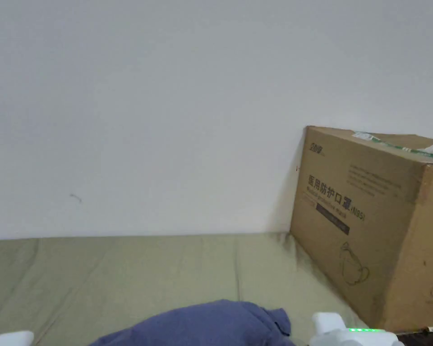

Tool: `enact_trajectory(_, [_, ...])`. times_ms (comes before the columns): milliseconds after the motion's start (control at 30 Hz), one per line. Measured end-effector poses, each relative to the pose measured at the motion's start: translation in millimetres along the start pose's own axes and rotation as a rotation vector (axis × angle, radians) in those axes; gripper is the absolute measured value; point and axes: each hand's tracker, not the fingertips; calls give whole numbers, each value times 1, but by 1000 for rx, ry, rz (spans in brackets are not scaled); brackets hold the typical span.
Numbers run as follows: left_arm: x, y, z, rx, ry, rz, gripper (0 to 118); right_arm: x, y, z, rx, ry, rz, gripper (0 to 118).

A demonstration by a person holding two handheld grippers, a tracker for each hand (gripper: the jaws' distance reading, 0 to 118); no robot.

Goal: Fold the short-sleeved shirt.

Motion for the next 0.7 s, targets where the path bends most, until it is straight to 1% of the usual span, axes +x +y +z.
enact_trajectory(33, [-5, -26, 3, -30, 1, -1, 1, 6, -31, 1, -53, 15, 17, 2])
enact_trajectory(100, [-13, -70, 14, -93, -17, 16, 1, 16, -88, 14, -126, -7, 56, 2])
enact_trajectory(133, [-19, -89, 23, -112, -5, 6, 1, 23, -112, 25, -146, 11, 66, 2])
enact_trajectory(200, [-22, -117, 52, -149, -3, 1, 1, 35, -147, 50, -153, 16, 78, 2])
enact_trajectory(300, [-32, -147, 91, -141, -11, -46, 1, 61, -193, 89, -197, 104, 4, 2])
enact_trajectory(333, [-35, -157, 106, -134, -11, -47, 1, 71, -205, 101, -216, 146, -38, 2])
enact_trajectory(367, [-39, -164, 116, -134, -14, -42, 1, 78, -216, 116, -224, 165, -64, 2])
enact_trajectory(467, [-45, -187, 139, -148, -46, -1, 1, 99, -243, 141, -214, 158, -107, 2])
enact_trajectory(600, [-40, -220, 149, -176, -66, -11, 1, 108, -267, 160, -234, 171, -147, 2])
enact_trajectory(700, [-40, -237, 151, -197, -57, -30, 1, 105, -276, 166, -256, 172, -153, 2])
